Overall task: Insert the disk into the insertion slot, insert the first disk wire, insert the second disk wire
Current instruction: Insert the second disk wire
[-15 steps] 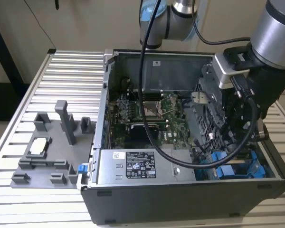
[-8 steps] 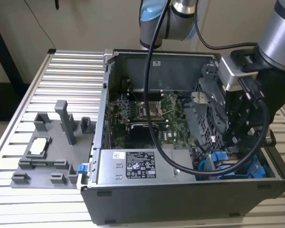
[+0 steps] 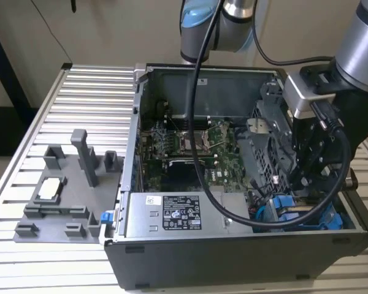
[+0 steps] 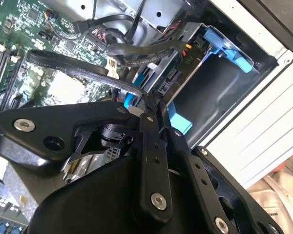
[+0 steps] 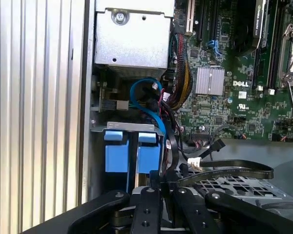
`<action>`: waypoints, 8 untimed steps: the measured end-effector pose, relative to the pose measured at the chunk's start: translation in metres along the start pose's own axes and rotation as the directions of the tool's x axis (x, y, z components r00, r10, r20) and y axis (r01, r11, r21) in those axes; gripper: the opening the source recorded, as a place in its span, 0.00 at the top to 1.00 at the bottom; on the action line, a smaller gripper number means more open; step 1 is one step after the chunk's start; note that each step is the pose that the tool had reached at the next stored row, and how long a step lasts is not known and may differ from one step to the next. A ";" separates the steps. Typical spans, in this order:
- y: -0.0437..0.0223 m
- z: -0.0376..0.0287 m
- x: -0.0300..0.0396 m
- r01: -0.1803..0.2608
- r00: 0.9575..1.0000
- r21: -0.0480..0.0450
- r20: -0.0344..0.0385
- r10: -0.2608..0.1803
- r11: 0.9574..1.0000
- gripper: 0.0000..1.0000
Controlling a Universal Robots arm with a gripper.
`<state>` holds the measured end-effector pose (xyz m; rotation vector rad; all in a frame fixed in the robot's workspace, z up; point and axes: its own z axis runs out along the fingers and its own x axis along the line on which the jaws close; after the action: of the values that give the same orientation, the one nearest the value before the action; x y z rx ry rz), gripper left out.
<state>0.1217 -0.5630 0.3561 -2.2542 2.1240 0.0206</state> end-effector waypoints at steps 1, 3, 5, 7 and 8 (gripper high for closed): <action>-0.0015 0.0004 0.0001 0.000 1.000 -0.001 0.000 0.000 1.000 0.84; -0.0045 0.0013 0.0003 0.000 1.000 -0.002 0.000 0.000 1.000 0.84; -0.0080 0.0021 0.0006 0.000 1.000 -0.005 0.000 0.000 1.000 0.84; -0.0122 0.0028 0.0008 0.000 1.000 -0.010 0.000 0.000 1.000 0.84; -0.0143 0.0031 0.0010 -0.001 1.000 -0.013 0.000 0.001 1.000 0.84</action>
<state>0.1361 -0.5630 0.3533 -2.2603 2.1304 0.0348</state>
